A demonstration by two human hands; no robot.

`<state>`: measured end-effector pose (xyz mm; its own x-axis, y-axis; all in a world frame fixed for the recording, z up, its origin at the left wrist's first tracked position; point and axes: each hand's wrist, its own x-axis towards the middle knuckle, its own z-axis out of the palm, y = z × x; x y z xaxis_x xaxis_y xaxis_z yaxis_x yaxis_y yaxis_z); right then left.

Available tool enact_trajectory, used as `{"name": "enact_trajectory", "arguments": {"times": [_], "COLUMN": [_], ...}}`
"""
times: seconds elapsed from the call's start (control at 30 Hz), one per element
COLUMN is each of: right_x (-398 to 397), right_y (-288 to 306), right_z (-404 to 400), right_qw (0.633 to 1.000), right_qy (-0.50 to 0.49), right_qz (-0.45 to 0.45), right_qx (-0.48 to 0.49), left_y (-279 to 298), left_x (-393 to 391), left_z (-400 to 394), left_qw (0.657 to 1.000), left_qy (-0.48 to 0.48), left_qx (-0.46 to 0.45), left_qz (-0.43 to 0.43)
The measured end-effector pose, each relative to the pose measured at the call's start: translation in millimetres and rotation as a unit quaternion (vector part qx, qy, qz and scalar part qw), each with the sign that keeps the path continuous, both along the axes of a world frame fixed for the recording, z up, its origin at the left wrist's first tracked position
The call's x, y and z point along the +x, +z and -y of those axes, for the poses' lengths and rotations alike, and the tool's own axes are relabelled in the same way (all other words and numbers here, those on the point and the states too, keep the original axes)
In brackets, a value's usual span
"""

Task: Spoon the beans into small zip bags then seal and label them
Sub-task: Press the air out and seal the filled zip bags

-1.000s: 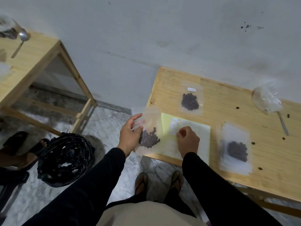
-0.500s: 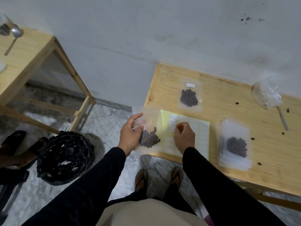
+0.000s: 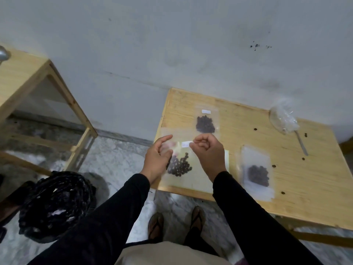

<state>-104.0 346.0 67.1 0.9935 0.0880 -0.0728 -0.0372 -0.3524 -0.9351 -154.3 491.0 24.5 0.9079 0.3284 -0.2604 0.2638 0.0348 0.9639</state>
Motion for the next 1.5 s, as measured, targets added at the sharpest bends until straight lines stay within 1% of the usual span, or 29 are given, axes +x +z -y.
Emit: {"name": "enact_trajectory", "arguments": {"times": [0.07, 0.2, 0.3, 0.43, 0.7, 0.9, 1.0, 1.23, 1.4, 1.5], "right_x": [1, 2, 1, -1, -4, -6, -7, -3, -1, 2], "right_y": [9, 17, 21, 22, 23, 25, 27, 32, 31, 32], "right_z": [-3, -1, -2, -4, -7, -5, -5, -3, -4, -3], "right_qw": [1.000, 0.997, 0.994, 0.992, 0.989, 0.989, 0.989, 0.989, 0.982, 0.982], "right_qy": [-0.009, -0.040, -0.069, -0.089, -0.113, -0.110, -0.103, -0.078, -0.065, -0.066], "right_qz": [0.012, 0.051, 0.063, 0.068, 0.084, 0.097, 0.102, 0.129, 0.167, 0.157], "right_qx": [-0.002, 0.034, 0.063, 0.065, 0.041, 0.025, 0.020, -0.015, -0.065, -0.077], "left_y": [8, 21, 26, 36, 42, 46, 51, 53, 58, 56], "left_x": [4, 9, 12, 13, 12, 15, 19, 26, 32, 37], "left_z": [5, 11, 16, 21, 26, 30, 33, 32, 35, 31], "left_qw": [1.000, 0.998, 0.998, 0.996, 0.992, 0.991, 0.992, 0.995, 0.997, 0.996], "left_qy": [-0.014, -0.040, -0.038, -0.032, -0.070, -0.062, -0.035, -0.025, -0.005, 0.001], "left_qx": [-0.009, -0.017, -0.025, -0.038, -0.078, -0.097, -0.090, -0.042, -0.050, -0.062], "left_qz": [0.017, 0.041, 0.053, 0.076, 0.070, 0.069, 0.078, 0.082, 0.064, 0.064]}}
